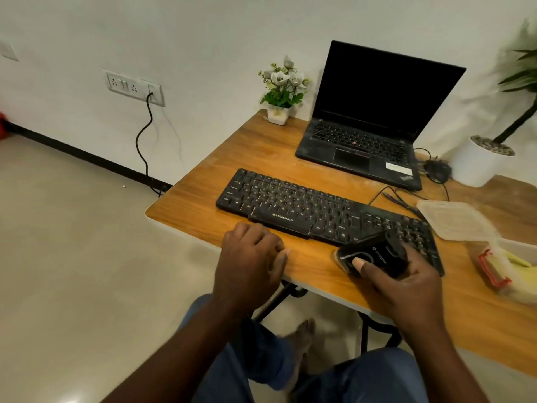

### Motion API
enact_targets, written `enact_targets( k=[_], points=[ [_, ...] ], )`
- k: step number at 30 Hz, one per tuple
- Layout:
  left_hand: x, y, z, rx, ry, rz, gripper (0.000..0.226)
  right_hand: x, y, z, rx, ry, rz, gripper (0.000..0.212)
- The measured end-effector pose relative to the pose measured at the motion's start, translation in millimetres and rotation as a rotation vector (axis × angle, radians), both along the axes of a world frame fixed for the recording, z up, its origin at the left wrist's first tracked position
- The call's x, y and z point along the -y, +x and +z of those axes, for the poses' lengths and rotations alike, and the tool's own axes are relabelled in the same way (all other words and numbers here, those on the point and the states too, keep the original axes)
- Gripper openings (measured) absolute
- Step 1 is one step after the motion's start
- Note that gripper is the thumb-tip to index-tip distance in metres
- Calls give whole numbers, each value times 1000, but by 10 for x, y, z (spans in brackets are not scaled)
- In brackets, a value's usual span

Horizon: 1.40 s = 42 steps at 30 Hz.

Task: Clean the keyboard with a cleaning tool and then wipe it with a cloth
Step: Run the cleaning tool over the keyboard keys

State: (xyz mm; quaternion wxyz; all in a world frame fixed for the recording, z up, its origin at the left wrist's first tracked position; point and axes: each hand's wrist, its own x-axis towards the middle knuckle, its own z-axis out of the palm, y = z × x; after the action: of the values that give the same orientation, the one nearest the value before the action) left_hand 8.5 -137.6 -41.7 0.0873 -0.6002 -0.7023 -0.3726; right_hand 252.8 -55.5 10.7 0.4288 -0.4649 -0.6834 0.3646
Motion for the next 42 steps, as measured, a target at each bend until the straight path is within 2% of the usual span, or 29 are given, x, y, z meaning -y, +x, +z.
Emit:
enact_targets(
  k=[6,10,12,16,19,22,25,30,34,38,42],
  points=[
    [-272,213,339,108,-269,-140,22,-72,205,-37,-25,-84,-13,54],
    [-331,305,387,112,-297,-247,20,-72,378,-29,-48,-99,-13,44],
    [-305,291,382,116,-289,-265,17,-57,357,-11,-23,-82,-8,47],
    [-187,-50,372,274,-142,-103,7,9,77,42,82,15,42,51],
    [-81,-553,380,405,-32,203,3,73,-353,123,187,123,155,47],
    [-73,-1017,396,403,-86,400,20,26,-892,223,273,270,217,45],
    [-97,-1235,416,396,-184,353,30,-91,-1381,276,416,361,259,51],
    [-72,-1292,332,406,-180,261,28,-88,-1908,304,562,491,317,46],
    [-37,-1325,346,516,-120,237,38,-115,-2190,325,490,464,384,44],
    [-24,-1322,361,523,-122,265,40,-441,-2423,439,396,385,316,44],
    [-46,-1336,325,531,-144,253,47,-806,-2715,559,484,380,316,42]
  ],
)
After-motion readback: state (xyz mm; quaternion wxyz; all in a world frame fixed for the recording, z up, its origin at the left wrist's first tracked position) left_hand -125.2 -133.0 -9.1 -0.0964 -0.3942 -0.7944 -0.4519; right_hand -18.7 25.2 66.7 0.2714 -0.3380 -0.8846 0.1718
